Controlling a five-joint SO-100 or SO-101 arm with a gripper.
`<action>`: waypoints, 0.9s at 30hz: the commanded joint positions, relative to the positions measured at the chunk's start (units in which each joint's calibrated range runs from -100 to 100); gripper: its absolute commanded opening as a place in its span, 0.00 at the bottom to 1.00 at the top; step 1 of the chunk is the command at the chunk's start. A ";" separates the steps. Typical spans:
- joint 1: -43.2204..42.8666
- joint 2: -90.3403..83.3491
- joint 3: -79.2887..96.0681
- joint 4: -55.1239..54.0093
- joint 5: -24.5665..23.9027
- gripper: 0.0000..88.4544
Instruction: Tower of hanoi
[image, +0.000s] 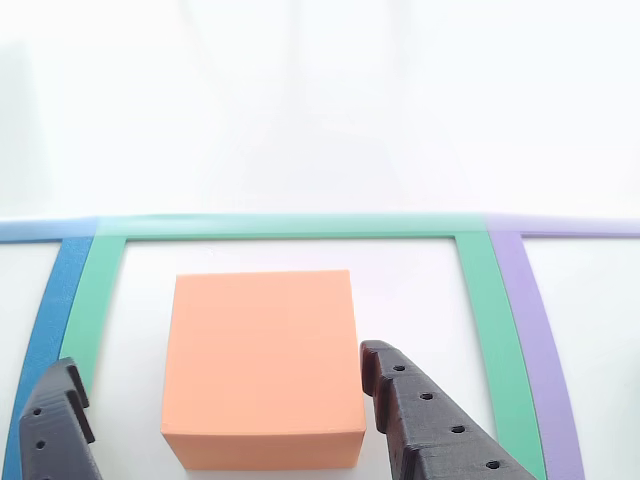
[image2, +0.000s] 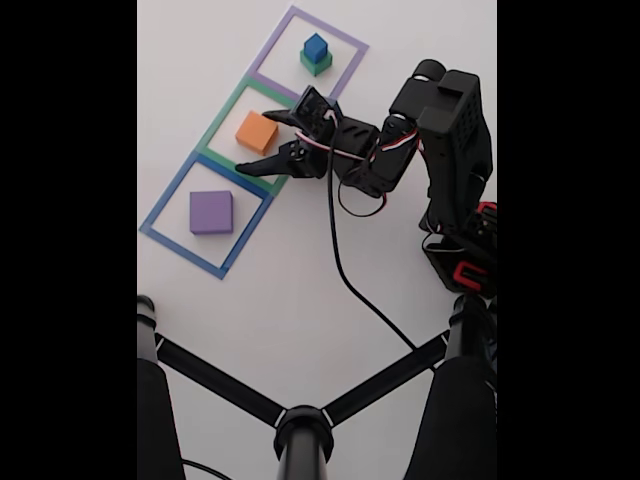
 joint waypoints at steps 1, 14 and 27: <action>0.09 -0.29 -1.56 -0.63 0.00 0.29; 0.40 -0.77 -1.65 1.96 0.00 0.12; 1.47 -26.25 -1.01 28.83 0.00 0.12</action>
